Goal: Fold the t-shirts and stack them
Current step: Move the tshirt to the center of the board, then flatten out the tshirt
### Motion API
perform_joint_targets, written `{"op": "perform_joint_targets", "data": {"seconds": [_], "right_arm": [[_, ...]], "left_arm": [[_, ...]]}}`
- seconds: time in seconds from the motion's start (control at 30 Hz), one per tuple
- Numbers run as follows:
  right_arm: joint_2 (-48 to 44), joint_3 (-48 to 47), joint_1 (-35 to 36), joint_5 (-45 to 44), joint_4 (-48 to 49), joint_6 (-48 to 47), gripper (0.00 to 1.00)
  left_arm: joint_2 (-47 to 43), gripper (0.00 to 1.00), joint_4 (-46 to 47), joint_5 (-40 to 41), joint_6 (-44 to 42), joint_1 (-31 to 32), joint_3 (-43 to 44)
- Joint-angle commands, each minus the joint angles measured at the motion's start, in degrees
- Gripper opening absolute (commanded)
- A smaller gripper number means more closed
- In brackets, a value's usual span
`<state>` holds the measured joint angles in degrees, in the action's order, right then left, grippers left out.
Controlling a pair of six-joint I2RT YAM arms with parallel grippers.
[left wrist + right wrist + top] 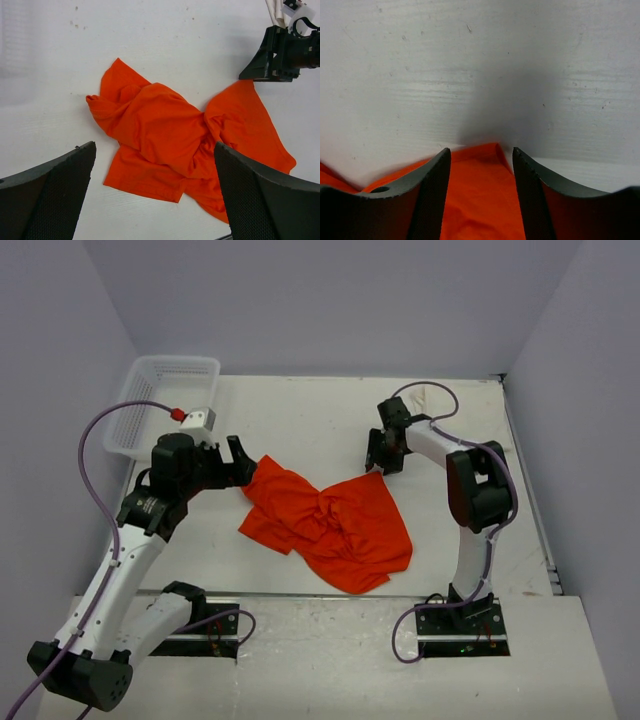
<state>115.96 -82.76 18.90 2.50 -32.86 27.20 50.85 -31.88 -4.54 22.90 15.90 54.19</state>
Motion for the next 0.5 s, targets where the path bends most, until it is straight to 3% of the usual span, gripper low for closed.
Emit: {"op": "perform_joint_targets", "data": {"seconds": [0.0,0.17,0.3,0.33,0.37,0.47], "right_arm": [[-0.5,1.9,-0.1,1.5,0.4,0.6,0.53],[-0.1,3.0,-0.1,2.6,1.3,1.1,0.48],[-0.2,2.9,-0.1,1.9,1.6,1.1,0.21],[-0.4,2.7,-0.1,0.7,1.7,0.9,0.05],[-1.1,2.5,-0.1,0.1,1.7,0.6,0.0],[-3.1,1.2,-0.1,-2.4,1.2,-0.5,0.0]], "left_arm": [[-0.5,1.0,-1.7,-1.3,-2.2,0.4,2.5],[-0.8,1.0,-1.7,-1.5,-2.4,0.4,2.4],[0.3,1.0,-1.9,-1.8,-3.0,0.4,1.9],[1.2,1.0,-2.7,-1.6,-3.0,0.4,1.6],[1.6,1.0,-3.2,-1.2,-2.9,0.4,1.3],[2.2,1.0,-3.3,-0.6,-1.8,0.4,-1.5]]}}
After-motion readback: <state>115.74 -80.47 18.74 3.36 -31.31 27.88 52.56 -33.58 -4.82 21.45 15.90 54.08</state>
